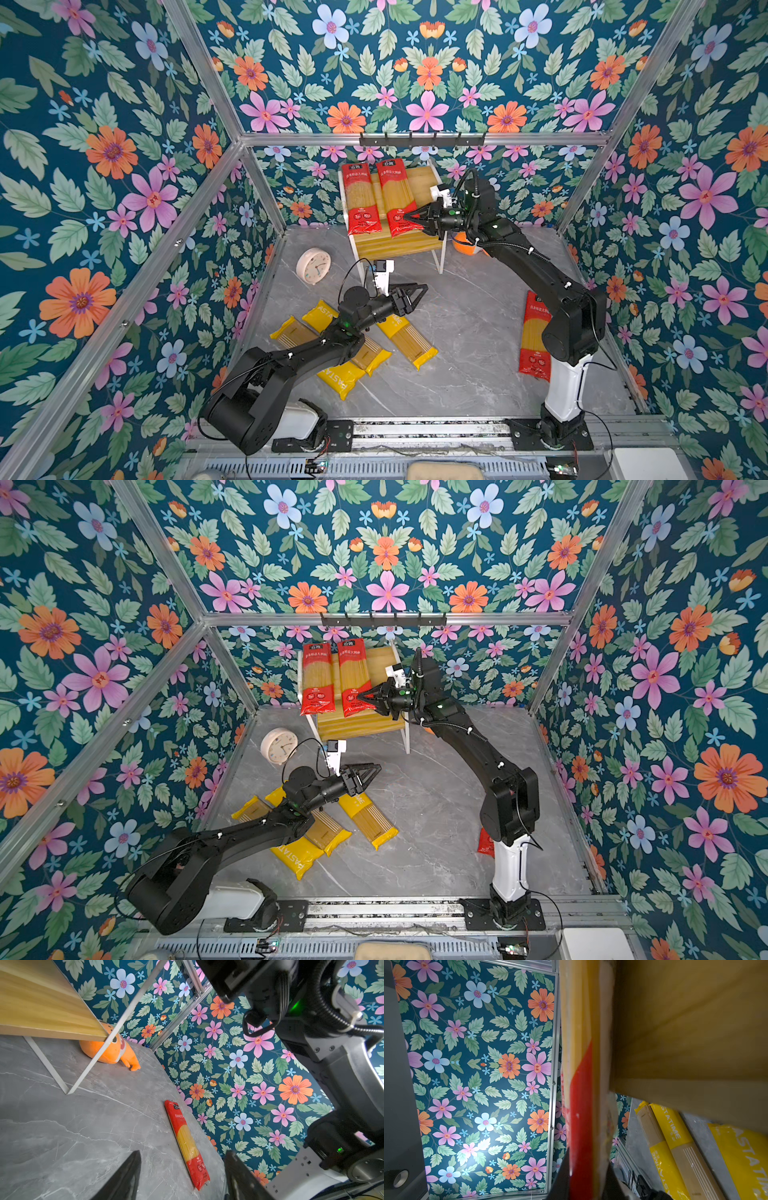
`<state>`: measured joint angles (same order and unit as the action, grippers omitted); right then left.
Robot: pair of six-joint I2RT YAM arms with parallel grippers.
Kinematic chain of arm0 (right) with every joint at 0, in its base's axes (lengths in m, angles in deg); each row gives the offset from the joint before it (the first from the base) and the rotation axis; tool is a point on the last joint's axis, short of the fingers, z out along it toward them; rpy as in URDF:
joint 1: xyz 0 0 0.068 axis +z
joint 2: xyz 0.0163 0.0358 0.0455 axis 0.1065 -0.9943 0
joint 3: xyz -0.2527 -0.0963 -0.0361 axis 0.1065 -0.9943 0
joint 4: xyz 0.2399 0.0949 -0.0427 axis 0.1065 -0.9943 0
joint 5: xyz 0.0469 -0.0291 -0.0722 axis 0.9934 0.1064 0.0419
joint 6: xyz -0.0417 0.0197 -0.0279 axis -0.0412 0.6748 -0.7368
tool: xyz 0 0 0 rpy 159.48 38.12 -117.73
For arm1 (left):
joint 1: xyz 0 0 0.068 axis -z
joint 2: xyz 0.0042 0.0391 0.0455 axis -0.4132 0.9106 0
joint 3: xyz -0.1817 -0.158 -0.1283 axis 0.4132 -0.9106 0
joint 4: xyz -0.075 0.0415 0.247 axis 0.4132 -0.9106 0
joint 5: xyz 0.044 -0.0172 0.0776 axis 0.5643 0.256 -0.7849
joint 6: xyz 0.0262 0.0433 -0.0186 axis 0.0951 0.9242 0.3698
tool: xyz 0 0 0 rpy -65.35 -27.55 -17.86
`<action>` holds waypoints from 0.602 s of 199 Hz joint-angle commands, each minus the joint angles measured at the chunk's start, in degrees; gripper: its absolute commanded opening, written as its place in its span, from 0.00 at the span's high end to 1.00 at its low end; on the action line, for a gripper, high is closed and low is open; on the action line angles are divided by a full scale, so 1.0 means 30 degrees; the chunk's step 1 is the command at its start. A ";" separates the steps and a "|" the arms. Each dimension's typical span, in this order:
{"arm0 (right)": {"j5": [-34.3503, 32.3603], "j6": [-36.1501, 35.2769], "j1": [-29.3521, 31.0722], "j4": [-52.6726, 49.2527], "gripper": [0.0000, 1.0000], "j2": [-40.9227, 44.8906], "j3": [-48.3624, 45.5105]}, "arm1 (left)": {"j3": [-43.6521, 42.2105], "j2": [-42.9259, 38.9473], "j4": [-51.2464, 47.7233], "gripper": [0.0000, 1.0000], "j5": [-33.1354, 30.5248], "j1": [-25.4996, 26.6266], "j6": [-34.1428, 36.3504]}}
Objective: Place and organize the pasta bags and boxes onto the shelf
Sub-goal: 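Carry the red bag with the right gripper onto the shelf's upper tier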
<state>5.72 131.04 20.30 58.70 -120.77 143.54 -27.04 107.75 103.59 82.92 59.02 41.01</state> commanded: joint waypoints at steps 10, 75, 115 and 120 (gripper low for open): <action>0.0329 0.0070 0.0101 -0.0793 0.78 -0.0857 0.1459 | 0.0316 0.0259 0.0341 0.34 -0.0185 0.0233 0.0545; -0.0219 -0.0657 -0.0115 -0.0957 0.55 0.1361 -0.1605 | 0.0375 0.0546 0.0333 0.34 -0.0136 0.0416 0.0866; -0.0613 -0.0850 -0.0128 -0.0432 0.60 0.2816 -0.3719 | 0.0397 0.0658 0.0407 0.34 -0.0114 0.0501 0.0925; -0.0587 -0.0841 -0.0104 -0.0387 0.63 0.2814 -0.3697 | 0.0404 0.0684 0.0396 0.34 -0.0107 0.0526 0.0923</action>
<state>4.98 128.55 19.93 55.48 -113.32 133.57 -26.05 109.50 103.61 82.42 60.50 42.73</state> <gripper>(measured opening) 0.417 0.663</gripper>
